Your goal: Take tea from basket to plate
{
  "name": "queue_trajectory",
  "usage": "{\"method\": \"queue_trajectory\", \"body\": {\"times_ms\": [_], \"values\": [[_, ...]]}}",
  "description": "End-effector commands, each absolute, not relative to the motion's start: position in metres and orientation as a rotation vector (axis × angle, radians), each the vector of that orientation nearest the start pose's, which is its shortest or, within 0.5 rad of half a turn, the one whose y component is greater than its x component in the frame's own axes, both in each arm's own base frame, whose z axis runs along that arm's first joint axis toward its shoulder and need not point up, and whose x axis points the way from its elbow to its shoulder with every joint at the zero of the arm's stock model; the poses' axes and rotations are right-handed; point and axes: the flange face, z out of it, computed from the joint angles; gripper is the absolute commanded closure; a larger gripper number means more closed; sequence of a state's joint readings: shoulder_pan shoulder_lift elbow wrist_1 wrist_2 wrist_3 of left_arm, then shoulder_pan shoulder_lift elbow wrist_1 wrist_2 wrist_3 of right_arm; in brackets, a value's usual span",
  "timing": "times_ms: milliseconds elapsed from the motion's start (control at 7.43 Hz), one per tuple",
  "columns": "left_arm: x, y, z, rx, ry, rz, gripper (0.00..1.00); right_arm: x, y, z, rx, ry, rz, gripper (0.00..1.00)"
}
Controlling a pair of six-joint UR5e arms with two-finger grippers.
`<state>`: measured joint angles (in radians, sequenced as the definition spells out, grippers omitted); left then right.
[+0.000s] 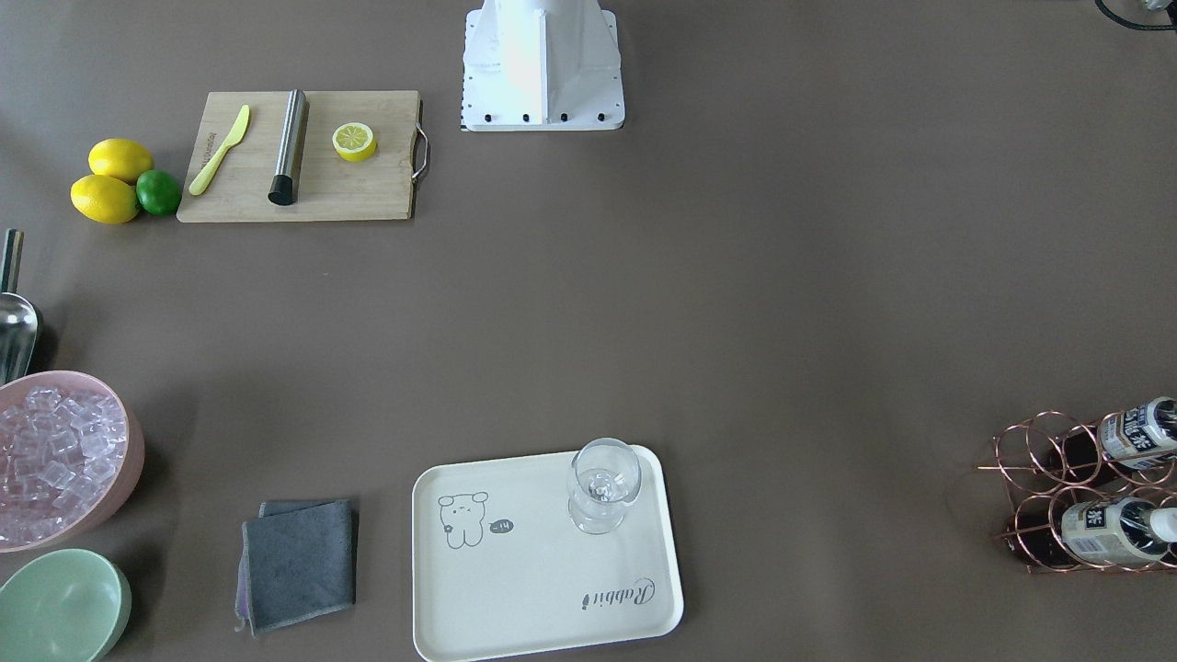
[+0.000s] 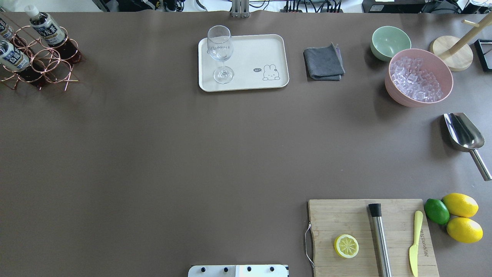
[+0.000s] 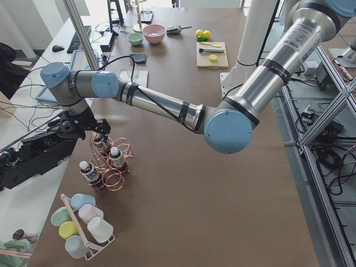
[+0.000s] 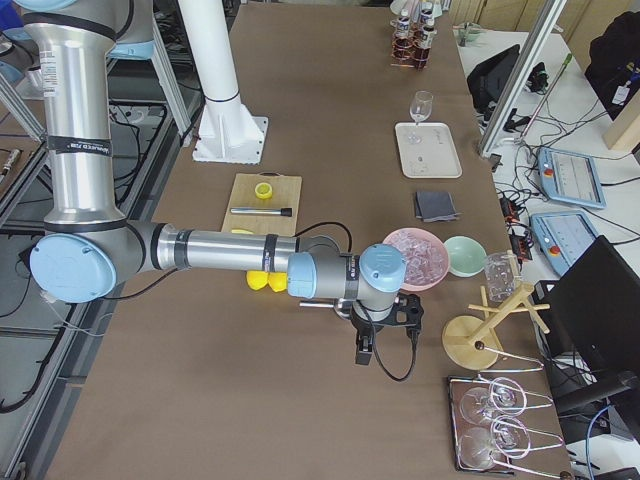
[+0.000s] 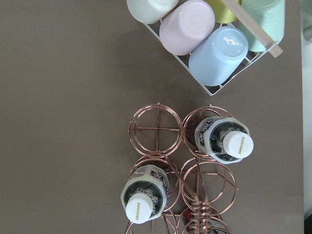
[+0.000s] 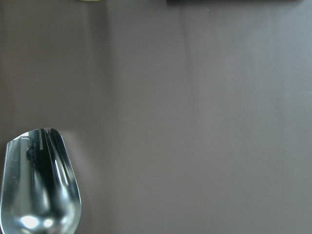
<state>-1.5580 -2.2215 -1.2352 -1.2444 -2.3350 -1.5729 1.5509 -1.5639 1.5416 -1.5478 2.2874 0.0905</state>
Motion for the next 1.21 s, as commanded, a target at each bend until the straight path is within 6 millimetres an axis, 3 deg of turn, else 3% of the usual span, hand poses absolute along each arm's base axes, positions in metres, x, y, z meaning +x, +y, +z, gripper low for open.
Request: {"method": "queue_trajectory", "body": {"times_ms": [0,538,1076], "values": [[-0.048,-0.735,0.460,-0.602,0.588,-1.476,0.06,0.058,-0.497,0.668,-0.032,-0.717,0.065,0.00],[-0.041,-0.739,0.463,-0.596,0.602,-1.509,0.11,0.058,-0.500,0.662,-0.019,-0.718,0.060,0.00],[-0.036,-0.740,0.459,-0.611,0.599,-1.546,0.34,0.058,-0.499,0.662,-0.020,-0.718,0.059,0.00]]}}
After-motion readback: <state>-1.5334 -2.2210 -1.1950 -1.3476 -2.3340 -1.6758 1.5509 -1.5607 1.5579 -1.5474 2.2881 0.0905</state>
